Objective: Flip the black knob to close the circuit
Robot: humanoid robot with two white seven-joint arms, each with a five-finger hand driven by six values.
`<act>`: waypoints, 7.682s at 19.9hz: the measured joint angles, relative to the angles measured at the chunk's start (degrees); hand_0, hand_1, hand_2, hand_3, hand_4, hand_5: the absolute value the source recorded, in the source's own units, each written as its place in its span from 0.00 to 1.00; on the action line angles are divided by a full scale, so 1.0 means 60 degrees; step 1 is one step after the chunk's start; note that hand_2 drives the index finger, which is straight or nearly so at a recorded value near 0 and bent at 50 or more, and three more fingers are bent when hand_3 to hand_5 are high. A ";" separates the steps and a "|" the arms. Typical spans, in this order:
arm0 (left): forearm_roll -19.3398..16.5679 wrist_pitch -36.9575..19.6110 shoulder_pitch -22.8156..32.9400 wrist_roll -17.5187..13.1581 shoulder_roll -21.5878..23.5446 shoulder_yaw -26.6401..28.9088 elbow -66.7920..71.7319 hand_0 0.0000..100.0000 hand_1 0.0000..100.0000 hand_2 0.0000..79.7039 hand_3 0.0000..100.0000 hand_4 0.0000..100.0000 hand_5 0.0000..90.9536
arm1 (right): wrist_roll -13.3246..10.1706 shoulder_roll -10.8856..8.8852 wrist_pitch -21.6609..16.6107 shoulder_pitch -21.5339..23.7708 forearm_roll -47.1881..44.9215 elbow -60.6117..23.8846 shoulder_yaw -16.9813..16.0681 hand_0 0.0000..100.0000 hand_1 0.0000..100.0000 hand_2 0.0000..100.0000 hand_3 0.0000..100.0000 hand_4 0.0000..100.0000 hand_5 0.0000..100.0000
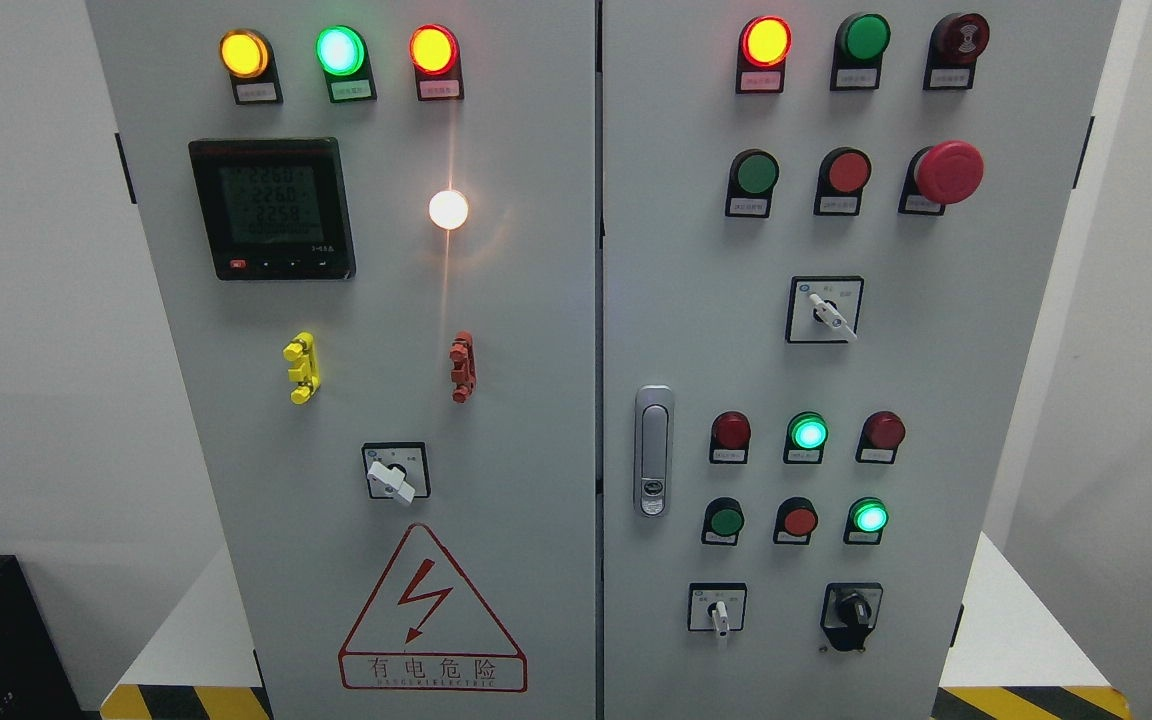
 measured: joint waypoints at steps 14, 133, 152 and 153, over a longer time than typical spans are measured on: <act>0.0000 0.0000 0.0000 0.0000 0.0001 0.0000 0.0000 0.12 0.56 0.00 0.00 0.00 0.00 | 0.0445 -0.0035 0.0711 -0.1100 0.0199 -0.0169 -0.0014 0.00 0.00 0.88 1.00 0.92 1.00; 0.0000 0.0000 0.0000 -0.0002 0.0002 0.0000 0.0000 0.12 0.56 0.00 0.00 0.00 0.00 | -0.0933 0.0009 -0.0640 0.1756 -0.8261 -0.3005 0.0713 0.00 0.02 0.17 0.34 0.33 0.29; 0.0000 0.0000 0.0000 -0.0002 0.0006 0.0000 0.0000 0.12 0.56 0.00 0.00 0.00 0.00 | -0.0400 0.0025 -0.2831 0.2763 -1.2612 -0.3048 0.0801 0.00 0.00 0.00 0.05 0.03 0.00; 0.0000 0.0000 0.0000 -0.0001 0.0006 0.0000 0.0000 0.12 0.56 0.00 0.00 0.00 0.00 | -0.0400 0.0025 -0.2851 0.2782 -1.2644 -0.3033 0.0803 0.00 0.00 0.00 0.05 0.03 0.00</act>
